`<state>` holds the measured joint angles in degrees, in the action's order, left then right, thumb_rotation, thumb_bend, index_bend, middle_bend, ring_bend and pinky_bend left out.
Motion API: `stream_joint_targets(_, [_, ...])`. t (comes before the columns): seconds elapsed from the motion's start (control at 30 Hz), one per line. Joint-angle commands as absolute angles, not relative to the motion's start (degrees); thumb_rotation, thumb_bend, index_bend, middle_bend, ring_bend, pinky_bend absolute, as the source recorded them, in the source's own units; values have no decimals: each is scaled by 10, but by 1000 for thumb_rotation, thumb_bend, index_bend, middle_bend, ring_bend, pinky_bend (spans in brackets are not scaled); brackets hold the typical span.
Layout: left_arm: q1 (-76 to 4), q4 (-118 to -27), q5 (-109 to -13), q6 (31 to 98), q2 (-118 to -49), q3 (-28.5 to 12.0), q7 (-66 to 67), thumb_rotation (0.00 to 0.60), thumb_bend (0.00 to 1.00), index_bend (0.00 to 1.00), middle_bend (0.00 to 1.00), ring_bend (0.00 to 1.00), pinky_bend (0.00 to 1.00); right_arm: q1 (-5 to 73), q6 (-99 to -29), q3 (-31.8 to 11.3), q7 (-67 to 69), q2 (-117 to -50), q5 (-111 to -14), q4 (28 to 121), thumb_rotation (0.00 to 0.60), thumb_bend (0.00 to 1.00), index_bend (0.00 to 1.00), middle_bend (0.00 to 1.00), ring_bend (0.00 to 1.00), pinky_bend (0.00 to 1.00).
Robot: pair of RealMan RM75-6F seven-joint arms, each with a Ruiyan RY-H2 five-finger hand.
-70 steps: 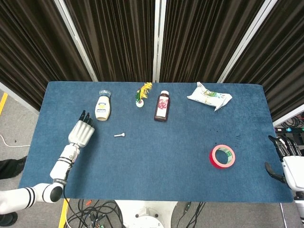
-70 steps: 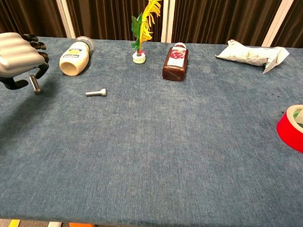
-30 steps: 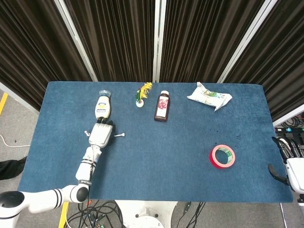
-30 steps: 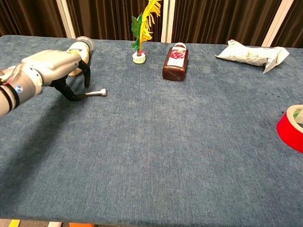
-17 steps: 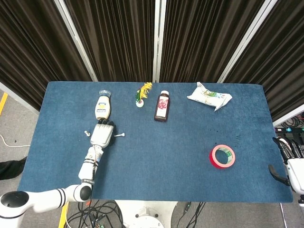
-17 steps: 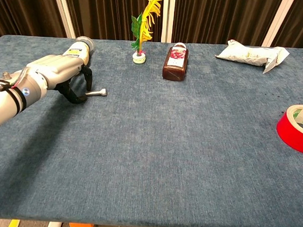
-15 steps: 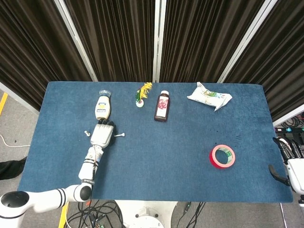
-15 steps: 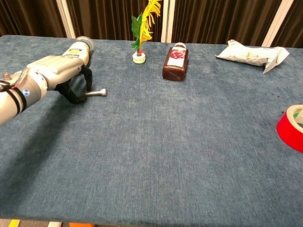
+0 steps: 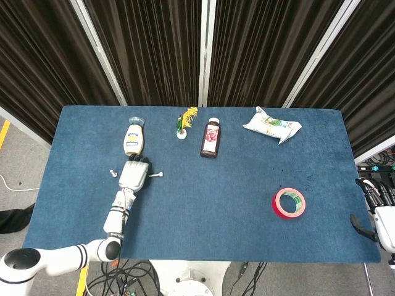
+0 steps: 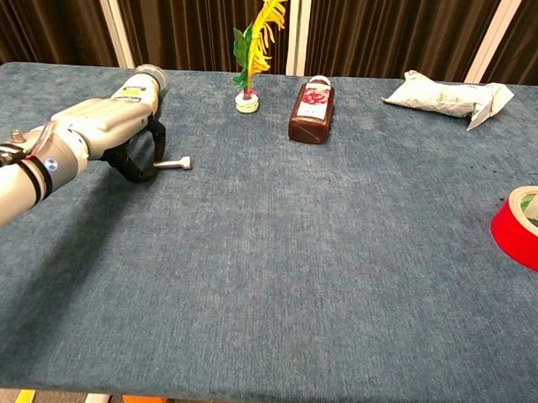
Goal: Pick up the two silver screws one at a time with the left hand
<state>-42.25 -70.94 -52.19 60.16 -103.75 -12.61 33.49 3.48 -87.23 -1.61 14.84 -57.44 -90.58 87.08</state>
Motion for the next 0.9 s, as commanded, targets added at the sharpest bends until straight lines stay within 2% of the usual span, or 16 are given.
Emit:
stream_joint_targets(0.03, [-421,-726,-529,602,-1026,-123,335,600,415,554,289,163,136,35,-873,-16,149,-575,-906,871,600,275,59,160,0,37])
stream_joint_targets(0.47, [-420,-844,-553,604,-953,-97,377,600,456,566,293,163,134,34,-875,-15,155,-579,-911,865,600,274,60,159,0,37])
stream_joint_targets(0.9, [-462,-875,-481,601,-952,-116,454,600,454,559,291,163,134,30,-879,-15,158,-580,-909,862,600,275,60,163,0,37])
